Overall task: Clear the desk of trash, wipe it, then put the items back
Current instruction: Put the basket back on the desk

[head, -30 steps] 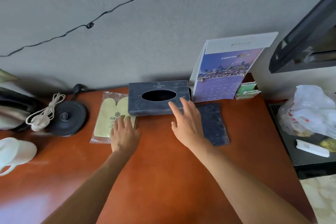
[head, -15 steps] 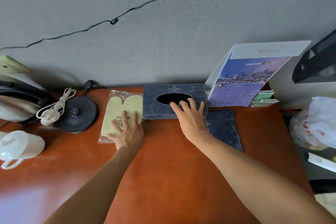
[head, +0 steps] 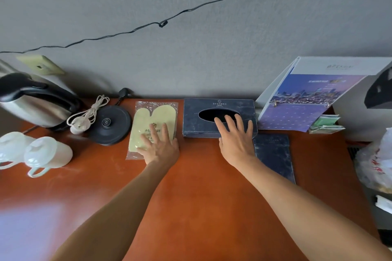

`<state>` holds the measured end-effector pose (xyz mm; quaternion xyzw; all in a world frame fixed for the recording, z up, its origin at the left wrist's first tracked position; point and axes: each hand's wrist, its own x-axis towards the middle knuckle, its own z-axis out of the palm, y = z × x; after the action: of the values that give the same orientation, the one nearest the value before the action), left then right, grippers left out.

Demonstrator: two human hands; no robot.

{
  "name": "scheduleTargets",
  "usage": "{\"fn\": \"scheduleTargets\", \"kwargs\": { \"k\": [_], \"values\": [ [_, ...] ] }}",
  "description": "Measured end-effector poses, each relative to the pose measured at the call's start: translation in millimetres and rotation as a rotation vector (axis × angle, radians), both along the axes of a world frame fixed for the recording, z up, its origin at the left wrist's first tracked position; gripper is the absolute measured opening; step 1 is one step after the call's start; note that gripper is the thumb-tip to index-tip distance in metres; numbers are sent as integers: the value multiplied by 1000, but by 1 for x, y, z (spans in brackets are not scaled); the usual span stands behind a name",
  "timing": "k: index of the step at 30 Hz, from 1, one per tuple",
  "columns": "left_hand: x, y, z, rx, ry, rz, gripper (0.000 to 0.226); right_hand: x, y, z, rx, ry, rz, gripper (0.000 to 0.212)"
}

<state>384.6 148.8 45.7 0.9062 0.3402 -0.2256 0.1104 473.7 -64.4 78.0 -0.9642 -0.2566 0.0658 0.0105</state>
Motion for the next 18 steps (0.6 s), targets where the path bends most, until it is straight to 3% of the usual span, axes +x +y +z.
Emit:
{"fn": "scheduleTargets", "kwargs": {
  "k": [9, 18],
  "values": [
    [-76, -10, 61, 81, -240, -250, 69, -67, 27, 37, 120, -63, 37, 66],
    [-190, 15, 146, 136, -420, -145, 72, -179, 96, 106, 311, -65, 156, 60]
  ]
}}
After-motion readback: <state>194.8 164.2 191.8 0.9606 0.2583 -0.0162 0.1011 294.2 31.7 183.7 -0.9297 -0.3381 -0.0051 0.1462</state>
